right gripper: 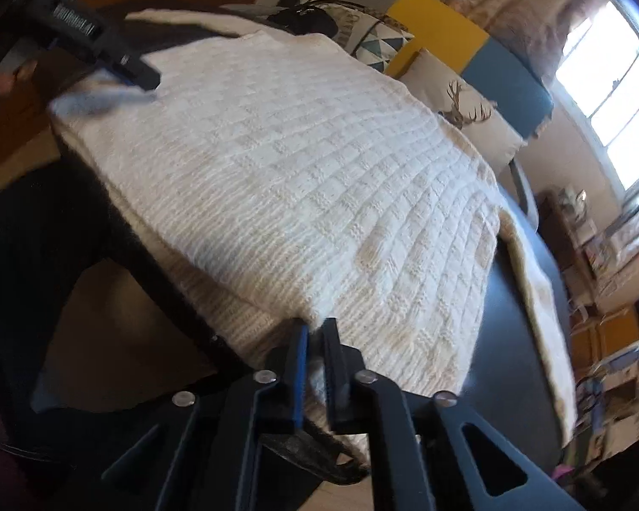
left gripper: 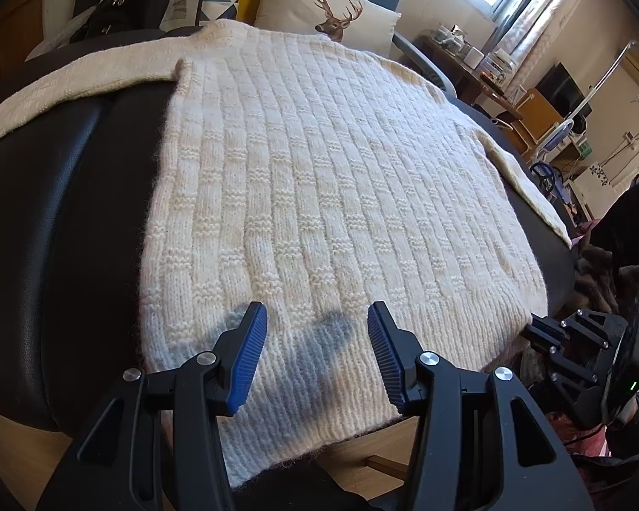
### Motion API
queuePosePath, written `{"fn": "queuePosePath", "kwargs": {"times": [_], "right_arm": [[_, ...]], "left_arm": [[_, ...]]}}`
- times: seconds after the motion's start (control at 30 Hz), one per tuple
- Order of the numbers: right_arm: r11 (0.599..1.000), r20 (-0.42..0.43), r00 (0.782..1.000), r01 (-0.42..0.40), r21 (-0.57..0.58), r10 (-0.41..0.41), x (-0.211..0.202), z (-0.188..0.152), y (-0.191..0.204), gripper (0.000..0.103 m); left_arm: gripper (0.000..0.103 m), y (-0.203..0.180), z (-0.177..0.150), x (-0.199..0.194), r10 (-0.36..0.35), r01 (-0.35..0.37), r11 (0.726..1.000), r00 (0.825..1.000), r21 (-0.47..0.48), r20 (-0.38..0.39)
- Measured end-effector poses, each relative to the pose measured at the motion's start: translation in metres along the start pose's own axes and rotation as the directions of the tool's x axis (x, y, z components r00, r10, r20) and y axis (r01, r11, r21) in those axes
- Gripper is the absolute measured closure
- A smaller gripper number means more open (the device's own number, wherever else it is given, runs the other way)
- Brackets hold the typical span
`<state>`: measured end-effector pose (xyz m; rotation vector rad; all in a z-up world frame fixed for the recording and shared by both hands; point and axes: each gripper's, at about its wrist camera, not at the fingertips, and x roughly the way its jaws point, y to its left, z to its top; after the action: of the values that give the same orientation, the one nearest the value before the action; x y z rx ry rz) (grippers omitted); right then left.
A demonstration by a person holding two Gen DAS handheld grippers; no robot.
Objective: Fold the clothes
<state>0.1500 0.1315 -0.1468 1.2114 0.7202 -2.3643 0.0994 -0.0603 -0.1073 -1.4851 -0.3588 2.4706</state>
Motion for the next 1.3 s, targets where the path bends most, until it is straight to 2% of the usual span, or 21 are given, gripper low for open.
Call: {"fn": "queuePosePath", "kwargs": {"times": [0.1, 0.2, 0.27, 0.33, 0.4, 0.43, 0.5, 0.57, 0.6, 0.63, 0.73, 0.77, 0.8, 0.87, 0.93, 1.0, 1.07, 1.13, 1.17, 1.23, 1.3], "right_arm": [[0.991, -0.023, 0.996, -0.083, 0.106, 0.086, 0.001, 0.004, -0.015, 0.099], [0.956, 0.007, 0.977, -0.210, 0.205, 0.213, -0.008, 0.010, -0.028, 0.099], [0.912, 0.055, 0.945, -0.326, 0.250, 0.323, -0.024, 0.012, -0.040, 0.100], [0.860, 0.103, 0.900, -0.435, 0.268, 0.423, -0.039, 0.012, -0.050, 0.100], [0.864, 0.045, 0.896, -0.439, 0.247, 0.442, -0.034, 0.005, -0.049, 0.100], [0.892, -0.023, 0.911, -0.399, 0.214, 0.413, -0.024, 0.001, -0.045, 0.100], [0.915, -0.124, 0.912, -0.370, 0.164, 0.391, -0.007, -0.007, -0.036, 0.100], [0.910, -0.192, 0.890, -0.400, 0.109, 0.414, -0.002, -0.009, -0.027, 0.099], [0.914, -0.209, 0.890, -0.398, 0.076, 0.405, -0.003, -0.007, -0.022, 0.099], [0.909, -0.226, 0.881, -0.409, 0.081, 0.416, -0.001, -0.005, -0.022, 0.099], [0.863, -0.289, 0.816, -0.496, 0.095, 0.501, 0.001, -0.005, -0.022, 0.095], [0.833, -0.296, 0.782, -0.544, 0.103, 0.548, -0.002, -0.005, -0.025, 0.092], [0.830, -0.259, 0.790, -0.547, 0.110, 0.556, -0.009, -0.004, -0.032, 0.091], [0.815, -0.134, 0.815, -0.524, 0.250, 0.565, -0.016, 0.001, -0.066, 0.091], [0.806, -0.019, 0.863, -0.464, 0.368, 0.505, -0.018, 0.007, -0.098, 0.090], [0.832, -0.012, 0.921, -0.346, 0.434, 0.389, -0.009, 0.015, -0.117, 0.090], [0.828, -0.053, 0.944, -0.259, 0.498, 0.327, 0.013, 0.017, -0.128, 0.090], [0.839, -0.132, 0.926, -0.253, 0.483, 0.355, 0.034, 0.014, -0.122, 0.088], [0.871, -0.185, 0.916, -0.252, 0.421, 0.355, 0.038, 0.011, -0.113, 0.089], [0.926, -0.262, 0.908, -0.254, 0.278, 0.328, 0.030, 0.006, -0.099, 0.091], [0.954, -0.350, 0.897, -0.202, 0.222, 0.271, 0.029, -0.002, -0.101, 0.095]], "left_arm": [[0.051, 0.001, 0.000, 0.000, -0.004, 0.004, 1.000, 1.000, -0.002, 0.001], [0.051, -0.001, 0.002, -0.003, -0.004, 0.004, 1.000, 1.000, 0.009, 0.011], [0.051, -0.002, 0.003, -0.005, 0.001, -0.001, 1.000, 1.000, 0.026, 0.017], [0.051, -0.003, 0.003, -0.005, 0.007, -0.007, 0.999, 1.000, 0.038, 0.017], [0.051, -0.001, 0.004, 0.000, 0.015, -0.015, 0.999, 1.000, 0.041, 0.009], [0.051, 0.000, 0.004, 0.002, 0.020, -0.020, 0.999, 1.000, 0.038, 0.005], [0.051, 0.001, 0.007, 0.005, 0.027, -0.027, 0.999, 1.000, 0.040, 0.002], [0.051, 0.000, 0.012, 0.003, 0.071, -0.073, 0.995, 0.997, 0.074, 0.022], [0.051, 0.000, 0.015, 0.006, 0.110, -0.112, 0.989, 0.994, 0.095, 0.022], [0.051, 0.002, 0.017, 0.010, 0.133, -0.134, 0.986, 0.991, 0.104, 0.013], [0.051, 0.007, 0.021, 0.016, 0.145, -0.144, 0.984, 0.989, 0.108, -0.001], [0.051, 0.005, 0.021, 0.015, 0.152, -0.151, 0.981, 0.988, 0.120, 0.000], [0.051, 0.004, 0.021, 0.015, 0.157, -0.156, 0.980, 0.988, 0.127, 0.002], [0.051, 0.006, 0.022, 0.014, 0.143, -0.143, 0.984, 0.990, 0.107, 0.011], [0.051, 0.003, 0.021, 0.005, 0.102, -0.106, 0.991, 0.994, 0.085, 0.043], [0.050, -0.003, 0.024, -0.002, 0.066, -0.072, 0.995, 0.994, 0.075, 0.083], [0.051, -0.008, 0.027, 0.001, 0.077, -0.084, 0.992, 0.994, 0.095, 0.074], [0.051, -0.008, 0.020, 0.009, 0.124, -0.128, 0.982, 0.992, 0.142, 0.036], [0.051, -0.007, 0.017, 0.014, 0.149, -0.149, 0.974, 0.989, 0.170, 0.015], [0.051, -0.005, 0.008, 0.011, 0.181, -0.181, 0.959, 0.983, 0.217, 0.021], [0.051, -0.002, 0.007, 0.007, 0.186, -0.185, 0.958, 0.982, 0.220, 0.016]]}}
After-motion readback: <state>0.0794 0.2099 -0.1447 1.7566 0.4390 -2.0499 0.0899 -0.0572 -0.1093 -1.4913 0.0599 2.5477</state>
